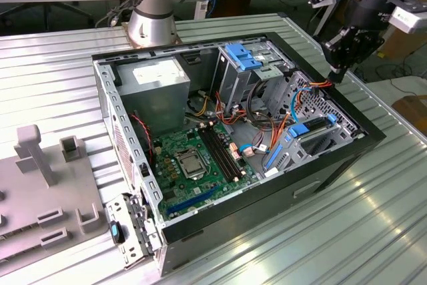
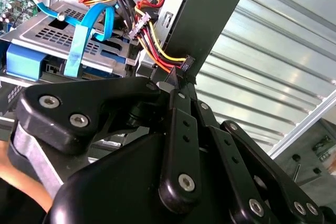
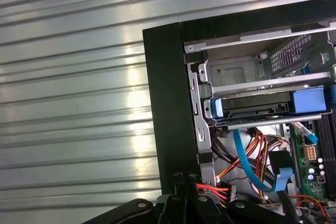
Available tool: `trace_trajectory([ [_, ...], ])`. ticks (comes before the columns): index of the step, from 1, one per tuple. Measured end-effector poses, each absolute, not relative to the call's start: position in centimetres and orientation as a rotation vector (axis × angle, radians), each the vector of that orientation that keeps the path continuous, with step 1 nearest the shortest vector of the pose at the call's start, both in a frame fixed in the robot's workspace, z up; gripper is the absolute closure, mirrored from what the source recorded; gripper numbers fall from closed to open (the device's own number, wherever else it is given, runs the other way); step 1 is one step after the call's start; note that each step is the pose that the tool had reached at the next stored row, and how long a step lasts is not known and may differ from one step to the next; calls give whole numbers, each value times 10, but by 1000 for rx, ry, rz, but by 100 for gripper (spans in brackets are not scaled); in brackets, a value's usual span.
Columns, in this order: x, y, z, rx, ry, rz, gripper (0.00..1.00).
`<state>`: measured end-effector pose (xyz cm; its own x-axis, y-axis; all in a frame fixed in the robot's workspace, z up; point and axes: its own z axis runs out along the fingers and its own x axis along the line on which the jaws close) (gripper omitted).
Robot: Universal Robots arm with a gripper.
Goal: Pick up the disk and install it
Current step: 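Insert the first disk wire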
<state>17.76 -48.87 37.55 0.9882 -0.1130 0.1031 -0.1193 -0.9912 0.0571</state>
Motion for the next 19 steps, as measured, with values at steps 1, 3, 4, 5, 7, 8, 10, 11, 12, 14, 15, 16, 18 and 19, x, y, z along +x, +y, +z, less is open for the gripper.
trace_trajectory([
  [1,178,-489,375,3069,-179,154,89],
  [3,178,-489,375,3068,-179,155,89],
  [4,178,-489,375,3067,-179,156,89],
  [5,178,-489,375,3067,-179,156,89],
  [7,178,-489,375,3067,-179,156,76],
  [8,178,-489,375,3067,-179,156,76],
  [10,177,-482,375,3058,-178,157,64],
  [11,177,-480,375,3051,-177,157,64],
  [12,177,-478,374,3048,-177,157,64],
  [14,177,-473,372,3043,-177,157,64],
  [15,177,-471,369,3038,-177,158,64],
  [16,177,-470,368,3032,-177,158,64],
  [18,177,-470,368,3031,-177,158,64],
  [19,177,-470,368,3030,-177,158,64],
])
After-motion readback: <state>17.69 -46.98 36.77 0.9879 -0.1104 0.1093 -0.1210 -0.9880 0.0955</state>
